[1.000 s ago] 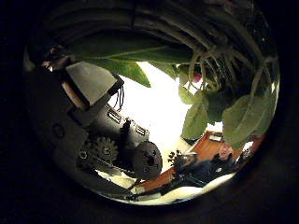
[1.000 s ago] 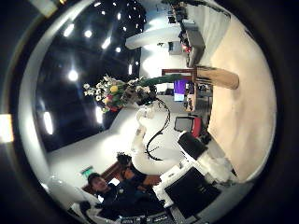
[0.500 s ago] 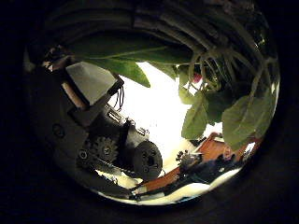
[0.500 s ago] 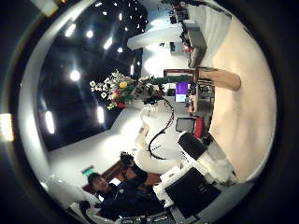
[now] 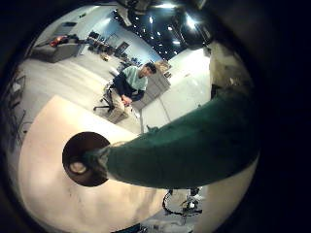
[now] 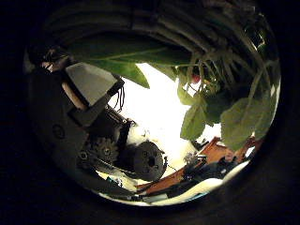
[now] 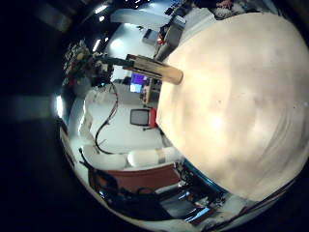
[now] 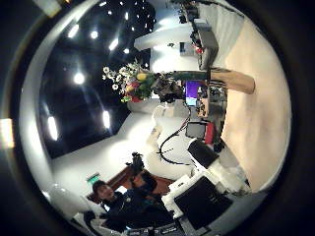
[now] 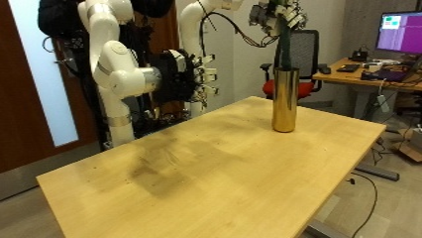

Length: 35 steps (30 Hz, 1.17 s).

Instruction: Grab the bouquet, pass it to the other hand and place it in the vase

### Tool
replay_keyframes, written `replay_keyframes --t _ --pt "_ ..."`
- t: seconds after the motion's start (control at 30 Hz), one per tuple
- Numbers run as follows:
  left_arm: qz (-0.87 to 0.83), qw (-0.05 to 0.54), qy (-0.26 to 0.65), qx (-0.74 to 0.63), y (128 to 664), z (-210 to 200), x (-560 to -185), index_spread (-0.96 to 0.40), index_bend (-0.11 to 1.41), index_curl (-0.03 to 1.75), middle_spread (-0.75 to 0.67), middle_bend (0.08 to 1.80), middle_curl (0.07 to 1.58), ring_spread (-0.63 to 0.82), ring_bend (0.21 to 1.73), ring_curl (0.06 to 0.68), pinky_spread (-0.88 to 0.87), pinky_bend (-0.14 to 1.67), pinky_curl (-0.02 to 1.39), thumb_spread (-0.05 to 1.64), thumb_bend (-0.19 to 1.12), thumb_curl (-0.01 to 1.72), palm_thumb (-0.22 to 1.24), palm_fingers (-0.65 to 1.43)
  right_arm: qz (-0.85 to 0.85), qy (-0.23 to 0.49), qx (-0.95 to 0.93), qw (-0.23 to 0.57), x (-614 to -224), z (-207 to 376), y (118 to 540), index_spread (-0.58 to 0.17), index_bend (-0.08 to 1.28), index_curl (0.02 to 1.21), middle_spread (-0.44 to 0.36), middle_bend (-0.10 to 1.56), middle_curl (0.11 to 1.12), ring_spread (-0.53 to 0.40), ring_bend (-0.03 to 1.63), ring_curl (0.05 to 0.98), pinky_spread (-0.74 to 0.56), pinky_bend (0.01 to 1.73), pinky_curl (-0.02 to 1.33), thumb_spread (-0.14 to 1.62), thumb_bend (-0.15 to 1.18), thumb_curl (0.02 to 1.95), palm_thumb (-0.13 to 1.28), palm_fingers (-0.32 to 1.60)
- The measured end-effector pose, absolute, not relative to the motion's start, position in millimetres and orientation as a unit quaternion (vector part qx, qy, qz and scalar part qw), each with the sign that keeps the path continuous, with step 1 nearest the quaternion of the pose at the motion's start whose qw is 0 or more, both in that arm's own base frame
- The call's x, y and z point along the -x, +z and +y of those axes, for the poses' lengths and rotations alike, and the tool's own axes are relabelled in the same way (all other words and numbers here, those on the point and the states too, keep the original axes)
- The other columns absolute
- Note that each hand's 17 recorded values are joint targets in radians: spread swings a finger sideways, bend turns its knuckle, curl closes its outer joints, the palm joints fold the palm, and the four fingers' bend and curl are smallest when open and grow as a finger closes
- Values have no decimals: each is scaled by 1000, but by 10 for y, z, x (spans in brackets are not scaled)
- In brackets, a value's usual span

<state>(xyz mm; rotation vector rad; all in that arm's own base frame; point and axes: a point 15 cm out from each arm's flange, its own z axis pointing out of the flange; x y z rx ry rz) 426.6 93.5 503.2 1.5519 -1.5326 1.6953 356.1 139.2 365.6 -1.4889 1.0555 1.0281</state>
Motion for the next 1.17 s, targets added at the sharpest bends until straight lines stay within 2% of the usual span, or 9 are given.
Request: replay_keyframes --t 0.03,0.07,0.1,0.2,0.3,0.4,0.63,0.83,1.17 --pt "-550 190 597 -552 4956 954 -4262 -507 167 1560 -357 963 865 -314 981 500 -458 721 669 556 -120 775 625 82 436 426 616 499 -3559 1396 3655 -392 183 279 60 170 252 172 262 259 284 327 328 955 -24 491 829 -4" --pt "-553 192 595 -551 4888 983 -4268 -452 127 1450 -216 734 746 -131 903 407 -212 559 588 700 -84 706 536 -101 435 427 616 499 -3554 1407 3655 -389 181 280 60 168 251 172 263 261 283 330 329 955 -24 492 829 -2" --pt "-552 192 595 -552 4848 1022 -4279 -362 52 1330 -38 571 642 31 864 348 10 506 519 795 -66 640 476 -165 433 428 618 498 -3548 1423 3659 -387 184 285 60 168 250 172 262 261 283 329 329 955 -24 492 829 -1" --pt "-537 199 597 -562 4709 1167 -4312 -175 7 1109 202 448 531 245 803 305 272 473 456 871 -58 546 405 -212 430 428 620 497 -3539 1450 3679 -386 188 298 57 168 250 165 259 262 283 323 328 955 -25 493 829 6" --pt "-521 196 598 -576 4610 1349 -4292 64 12 786 464 296 420 456 683 250 496 429 397 851 -62 442 266 -291 429 427 622 497 -3529 1450 3690 -385 186 303 60 169 249 163 258 263 284 321 327 955 -24 497 833 10" --pt "-512 193 592 -592 4499 1511 -4224 146 42 546 557 198 361 553 590 214 594 365 350 805 -49 393 220 -251 429 427 621 498 -3525 1450 3686 -387 191 314 60 166 246 163 252 263 287 317 325 955 -24 500 833 17" --pt "-495 191 587 -611 4359 1875 -3948 152 89 275 597 163 277 614 494 185 643 300 307 770 -39 351 205 -186 429 426 622 497 -3523 1456 3695 -387 191 324 53 165 243 167 249 265 289 312 325 957 -22 500 838 26" --pt "-495 197 572 -623 4317 1956 -3572 143 108 184 595 163 229 623 455 183 633 268 297 761 -39 340 196 -159 422 429 625 497 -3499 1484 3705 -378 194 335 50 163 240 166 240 265 288 301 323 955 -24 504 847 40" --pt "-492 203 552 -642 4157 1604 -3018 139 118 131 592 164 191 626 427 194 613 243 302 760 -39 335 196 -138 402 426 643 493 -3417 1604 3736 -372 193 343 47 163 236 162 225 267 288 286 324 950 -24 511 855 55"
